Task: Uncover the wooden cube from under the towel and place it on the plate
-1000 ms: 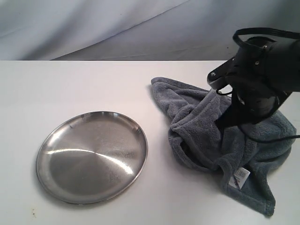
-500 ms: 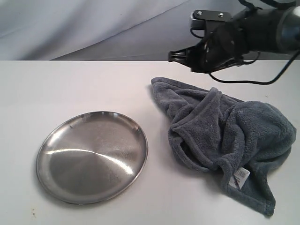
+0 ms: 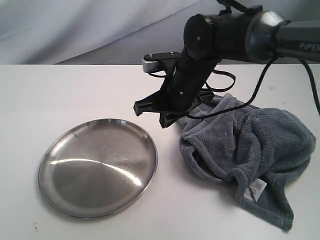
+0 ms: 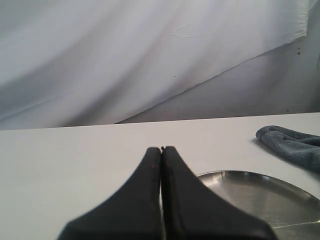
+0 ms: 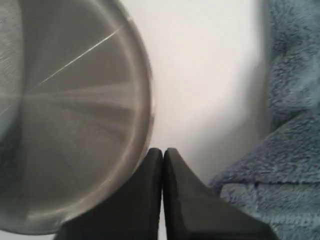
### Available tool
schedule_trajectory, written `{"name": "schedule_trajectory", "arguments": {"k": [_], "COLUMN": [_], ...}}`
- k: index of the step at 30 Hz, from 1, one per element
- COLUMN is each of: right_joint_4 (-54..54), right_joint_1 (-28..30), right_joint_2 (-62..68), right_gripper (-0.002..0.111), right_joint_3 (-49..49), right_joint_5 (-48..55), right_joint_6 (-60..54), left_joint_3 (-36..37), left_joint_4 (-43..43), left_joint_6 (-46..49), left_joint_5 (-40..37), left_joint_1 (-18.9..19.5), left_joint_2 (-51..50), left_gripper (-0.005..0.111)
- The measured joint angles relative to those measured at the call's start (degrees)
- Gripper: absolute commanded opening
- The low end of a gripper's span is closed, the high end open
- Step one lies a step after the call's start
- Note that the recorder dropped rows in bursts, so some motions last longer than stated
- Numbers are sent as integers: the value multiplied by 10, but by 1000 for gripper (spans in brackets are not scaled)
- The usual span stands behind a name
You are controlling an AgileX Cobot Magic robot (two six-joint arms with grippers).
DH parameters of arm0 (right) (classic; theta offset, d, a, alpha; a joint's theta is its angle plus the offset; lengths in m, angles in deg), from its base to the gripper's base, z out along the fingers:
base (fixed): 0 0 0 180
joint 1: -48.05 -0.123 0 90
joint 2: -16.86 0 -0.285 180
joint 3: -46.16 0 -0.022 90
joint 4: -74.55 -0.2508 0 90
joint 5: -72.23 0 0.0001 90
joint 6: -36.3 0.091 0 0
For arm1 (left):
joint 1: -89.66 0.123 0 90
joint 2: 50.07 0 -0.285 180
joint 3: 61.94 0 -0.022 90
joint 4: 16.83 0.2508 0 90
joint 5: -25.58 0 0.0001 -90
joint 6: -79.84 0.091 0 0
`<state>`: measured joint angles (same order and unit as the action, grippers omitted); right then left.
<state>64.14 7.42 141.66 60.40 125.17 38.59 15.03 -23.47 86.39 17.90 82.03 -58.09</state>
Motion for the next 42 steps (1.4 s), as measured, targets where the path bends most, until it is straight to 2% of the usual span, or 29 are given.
{"name": "schedule_trajectory", "arguments": {"k": [8,13,15,21,27,33,42], "right_joint_4": [0,21,43,141,240,287,310], "right_joint_1": [-39,-40,-40,-40,-40,-40,-40], "right_joint_2": [-82,-147,-189,-308,-398,-410,-410], "right_gripper": [0,0,0,0,0,0,0], "right_joint_3": [-29,-135,-208,-335,-432,-452,-452], "right_joint_5": [4,-37,-56,-68,-107,-73,-68], "right_joint_6": [2,27,48,146,336,393,401], "left_joint_3": [0,0,0,0,0,0,0], "left_joint_4": [0,0,0,0,0,0,0], "left_joint_6": [0,0,0,0,0,0,0], "left_joint_5": [0,0,0,0,0,0,0], "left_joint_1": [0,0,0,0,0,0,0], "left_joint_2": [0,0,0,0,0,0,0], "left_gripper": [0,0,0,0,0,0,0]}}
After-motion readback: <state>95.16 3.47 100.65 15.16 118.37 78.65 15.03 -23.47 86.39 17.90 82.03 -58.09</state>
